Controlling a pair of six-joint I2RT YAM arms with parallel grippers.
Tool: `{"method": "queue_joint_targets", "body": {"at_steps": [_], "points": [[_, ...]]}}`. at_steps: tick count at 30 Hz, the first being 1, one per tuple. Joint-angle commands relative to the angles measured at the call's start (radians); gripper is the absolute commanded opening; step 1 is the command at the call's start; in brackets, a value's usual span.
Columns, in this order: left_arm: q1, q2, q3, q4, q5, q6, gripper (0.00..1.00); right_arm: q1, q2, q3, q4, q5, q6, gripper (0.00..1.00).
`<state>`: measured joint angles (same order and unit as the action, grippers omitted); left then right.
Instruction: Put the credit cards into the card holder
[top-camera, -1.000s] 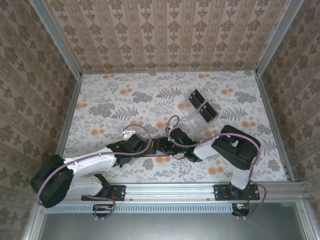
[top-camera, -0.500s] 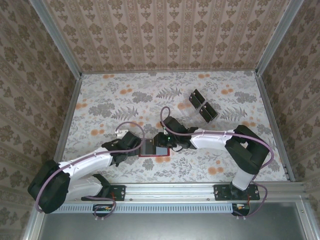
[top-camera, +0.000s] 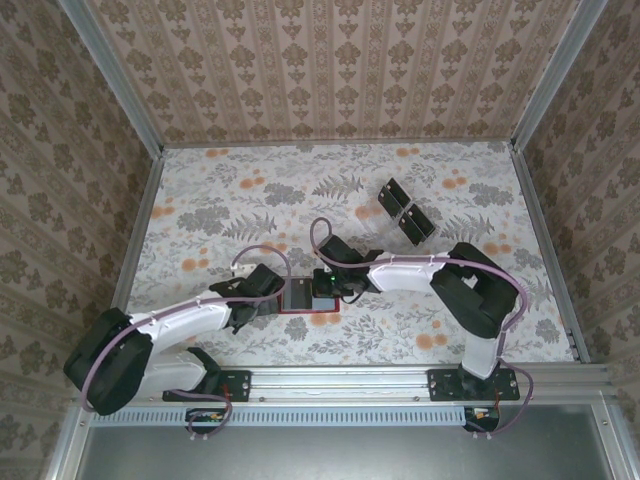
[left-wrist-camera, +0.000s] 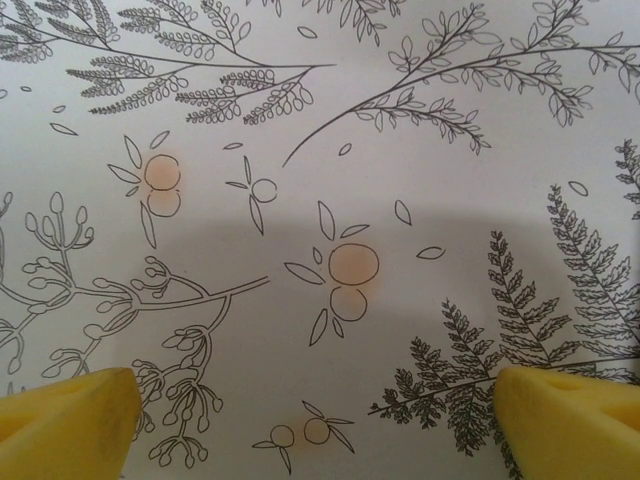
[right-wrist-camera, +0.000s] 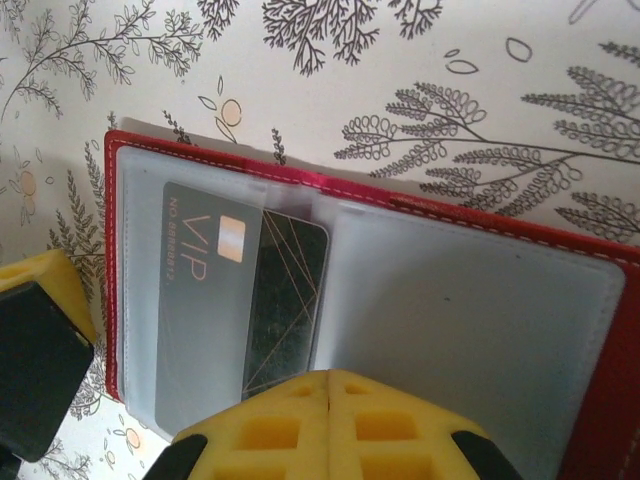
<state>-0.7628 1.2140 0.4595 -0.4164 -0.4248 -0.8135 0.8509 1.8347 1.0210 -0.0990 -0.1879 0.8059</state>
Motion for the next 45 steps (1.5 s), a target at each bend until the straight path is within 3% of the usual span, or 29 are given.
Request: {"method": "queue_joint_targets", "body": {"at_steps": [1,25,31,36,45], "points": [[0.009,0.020,-0.002,0.007,0.016,-0.019,1.00,0.010,0.036,0.044,-0.021,-0.013,-0.016,0.05],[0.007,0.056,-0.022,0.070,0.066,-0.013,1.00,0.045,0.131,0.134,0.022,-0.095,0.018,0.05],[0.008,0.006,-0.012,0.034,0.054,-0.010,1.00,0.040,0.064,0.114,0.013,-0.079,0.012,0.06],[0.016,-0.047,-0.001,-0.001,0.040,-0.006,1.00,0.034,-0.021,0.088,-0.025,-0.023,-0.006,0.15],[0.043,-0.067,-0.002,-0.027,0.023,-0.001,1.00,0.037,-0.017,0.079,-0.016,-0.034,-0.010,0.06]]}}
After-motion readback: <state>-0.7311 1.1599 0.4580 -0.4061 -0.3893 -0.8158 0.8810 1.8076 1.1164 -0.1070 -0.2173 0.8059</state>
